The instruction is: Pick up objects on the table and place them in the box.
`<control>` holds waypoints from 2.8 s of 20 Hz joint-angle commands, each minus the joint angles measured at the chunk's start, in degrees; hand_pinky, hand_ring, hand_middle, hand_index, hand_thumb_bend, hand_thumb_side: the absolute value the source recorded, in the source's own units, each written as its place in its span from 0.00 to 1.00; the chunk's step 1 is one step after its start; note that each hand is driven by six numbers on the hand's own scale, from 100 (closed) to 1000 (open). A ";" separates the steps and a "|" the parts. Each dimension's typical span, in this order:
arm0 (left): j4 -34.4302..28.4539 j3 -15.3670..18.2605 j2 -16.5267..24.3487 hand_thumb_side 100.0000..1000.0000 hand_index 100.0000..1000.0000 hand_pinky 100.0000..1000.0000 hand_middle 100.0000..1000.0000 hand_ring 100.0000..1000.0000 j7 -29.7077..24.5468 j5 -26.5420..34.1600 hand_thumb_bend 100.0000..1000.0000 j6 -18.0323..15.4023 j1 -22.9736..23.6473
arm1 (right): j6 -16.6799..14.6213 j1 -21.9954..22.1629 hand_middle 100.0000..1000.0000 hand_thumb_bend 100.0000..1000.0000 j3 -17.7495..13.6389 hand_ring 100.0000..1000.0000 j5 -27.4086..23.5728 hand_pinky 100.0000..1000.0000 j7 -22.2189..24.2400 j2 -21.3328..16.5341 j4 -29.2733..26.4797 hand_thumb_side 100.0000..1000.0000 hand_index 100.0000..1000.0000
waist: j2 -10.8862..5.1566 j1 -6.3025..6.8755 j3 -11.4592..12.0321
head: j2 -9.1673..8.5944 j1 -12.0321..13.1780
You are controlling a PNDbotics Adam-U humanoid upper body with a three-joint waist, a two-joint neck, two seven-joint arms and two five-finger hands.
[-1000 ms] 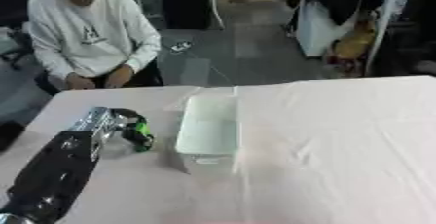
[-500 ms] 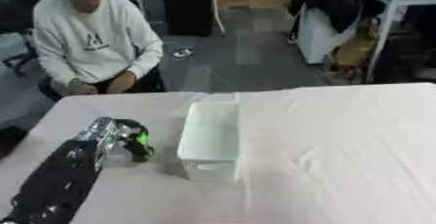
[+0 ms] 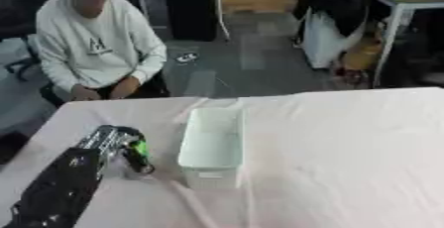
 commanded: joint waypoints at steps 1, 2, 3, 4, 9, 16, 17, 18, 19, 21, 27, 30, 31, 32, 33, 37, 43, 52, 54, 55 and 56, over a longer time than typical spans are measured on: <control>2.11 -0.50 -0.92 0.73 0.88 0.14 0.82 0.53 2.27 -0.53 0.00 0.55 3.39 | 0.23 -1.04 0.66 0.00 -0.24 0.62 0.27 0.60 -0.09 -0.14 -0.69 0.96 0.74 | 0.25 -0.45 0.18 | -1.16 0.77; 2.07 -0.43 -1.02 0.68 0.81 0.08 0.75 0.49 3.99 -0.13 0.00 0.69 3.65 | 0.25 -1.05 0.66 0.00 -0.25 0.62 0.29 0.60 -0.11 -0.14 -0.71 0.96 0.74 | 0.25 -0.45 0.19 | -1.26 0.81; 2.11 -0.40 -1.13 0.63 0.72 0.00 0.65 0.42 5.65 0.30 0.00 0.70 3.85 | 0.27 -1.06 0.66 0.00 -0.23 0.62 0.31 0.60 -0.12 -0.14 -0.72 0.96 0.74 | 0.25 -0.44 0.20 | -1.32 0.87; 2.25 -0.45 -1.20 0.56 0.59 0.00 0.48 0.28 7.28 0.68 0.00 0.61 4.02 | 0.29 -1.07 0.66 0.00 -0.22 0.62 0.33 0.60 -0.11 -0.14 -0.72 0.96 0.73 | 0.24 -0.43 0.20 | -1.36 0.90; 3.44 -0.57 -1.39 0.47 0.39 0.00 0.15 0.00 13.99 1.14 0.00 -0.50 4.85 | 0.32 -1.16 0.66 0.00 -0.21 0.62 0.38 0.60 -0.16 -0.10 -0.76 0.96 0.73 | 0.24 -0.40 0.14 | -1.28 0.90; 3.44 0.17 -1.17 0.49 0.29 0.00 0.01 0.00 24.08 1.37 0.00 -0.61 5.13 | 0.25 -1.10 0.65 0.00 -0.20 0.61 0.47 0.59 -0.36 -0.18 -0.75 0.96 0.73 | 0.22 -0.38 0.21 | -1.20 0.91; 2.96 0.45 -1.04 0.52 0.27 0.00 0.00 0.00 26.60 2.08 0.00 -0.39 4.95 | 0.24 -1.06 0.65 0.00 -0.20 0.61 0.48 0.59 -0.42 -0.20 -0.73 0.96 0.72 | 0.19 -0.39 0.25 | -1.17 0.90; 2.42 0.71 -0.90 0.52 0.26 0.00 0.00 0.00 29.29 3.08 0.00 -0.11 4.83 | 0.22 -1.02 0.65 0.00 -0.20 0.61 0.50 0.59 -0.47 -0.23 -0.72 0.96 0.72 | 0.19 -0.40 0.28 | -1.14 0.90; 1.72 0.96 -0.68 0.51 0.25 0.00 0.00 0.00 31.83 4.29 0.00 0.27 4.51 | 0.21 -0.97 0.65 0.00 -0.20 0.61 0.53 0.59 -0.50 -0.27 -0.69 0.96 0.72 | 0.18 -0.39 0.34 | -1.06 0.90; 0.36 0.91 -0.14 0.51 0.24 0.00 0.00 0.00 35.18 6.80 0.00 1.15 3.73 | 0.21 -0.86 0.65 0.00 -0.18 0.61 0.60 0.59 -0.55 -0.35 -0.64 0.96 0.72 | 0.15 -0.37 0.45 | -0.84 0.93; -6.81 -0.12 2.46 0.52 0.24 0.00 0.00 0.00 35.51 12.26 0.00 3.34 -0.52 | 0.26 -0.45 0.65 0.00 -0.14 0.61 0.81 0.59 -0.63 -0.75 -0.44 0.96 0.72 | -0.16 -0.12 1.00 | -0.32 1.12; -9.07 -0.26 2.96 0.53 0.23 0.00 0.00 0.00 35.39 13.95 0.00 3.76 -1.88 | 0.25 -0.43 0.64 0.00 -0.12 0.61 0.81 0.59 -0.63 -0.77 -0.44 0.95 0.72 | -0.31 -0.06 0.97 | -0.44 0.95; -9.79 -0.32 2.98 0.54 0.23 0.00 0.00 0.00 35.60 14.66 0.00 3.76 -2.22 | 0.25 -0.43 0.64 0.00 -0.13 0.61 0.79 0.59 -0.64 -0.77 -0.45 0.96 0.72 | -0.33 -0.05 0.94 | -0.50 0.91; -10.80 -0.56 2.85 0.54 0.23 0.00 0.00 0.00 35.93 15.65 0.00 3.32 -2.77 | 0.27 -0.42 0.64 0.00 -0.09 0.61 0.78 0.59 -0.61 -0.77 -0.45 0.96 0.72 | -0.36 -0.03 0.92 | -0.54 0.91; -11.68 -1.00 2.74 0.54 0.23 0.00 0.00 0.00 36.17 16.69 0.00 2.70 -3.19 | 0.29 -0.42 0.64 0.00 -0.05 0.61 0.78 0.59 -0.57 -0.78 -0.45 0.96 0.72 | -0.37 0.00 0.87 | -0.56 0.94; -14.73 -3.72 1.75 0.54 0.21 0.00 0.00 0.00 36.81 21.06 0.00 -1.27 -4.37 | 0.34 -0.62 0.64 0.00 0.05 0.61 0.71 0.59 -0.43 -0.58 -0.47 0.95 0.72 | -0.36 0.04 0.43 | -0.74 0.84; -17.85 -9.39 -0.51 0.53 0.15 0.00 0.00 0.00 35.29 26.94 0.00 -6.79 -6.12 | 0.50 -1.07 0.64 0.00 0.34 0.61 0.53 0.58 -0.02 -0.16 -0.46 0.95 0.72 | -0.37 0.17 -0.27 | -0.78 0.96; -17.77 -12.91 -1.22 0.41 0.20 0.00 0.09 0.00 30.16 22.92 0.00 -11.20 -6.98 | 0.67 -1.37 0.64 0.00 0.30 0.60 0.33 0.58 0.14 0.16 -0.46 0.95 0.72 | -0.40 0.34 -0.70 | -0.60 1.27; -17.80 -12.87 -1.12 0.40 0.24 0.00 0.14 0.00 29.29 21.07 0.00 -12.18 -6.78 | 0.67 -1.37 0.64 0.00 0.25 0.60 0.32 0.58 0.13 0.16 -0.46 0.95 0.72 | -0.39 0.34 -0.68 | -0.55 1.24; -17.87 -12.77 -1.09 0.39 0.27 0.00 0.17 0.00 29.07 20.37 0.00 -12.59 -6.69 | 0.67 -1.36 0.64 0.00 0.23 0.60 0.32 0.58 0.11 0.16 -0.47 0.95 0.72 | -0.39 0.33 -0.67 | -0.53 1.23; -17.86 -12.84 -0.96 0.61 0.46 0.00 0.39 0.21 28.54 19.52 0.00 -12.98 -6.57 | 0.68 -1.35 0.64 0.00 0.21 0.60 0.33 0.58 0.10 0.14 -0.45 0.95 0.72 | -0.39 0.33 -0.65 | -0.49 1.30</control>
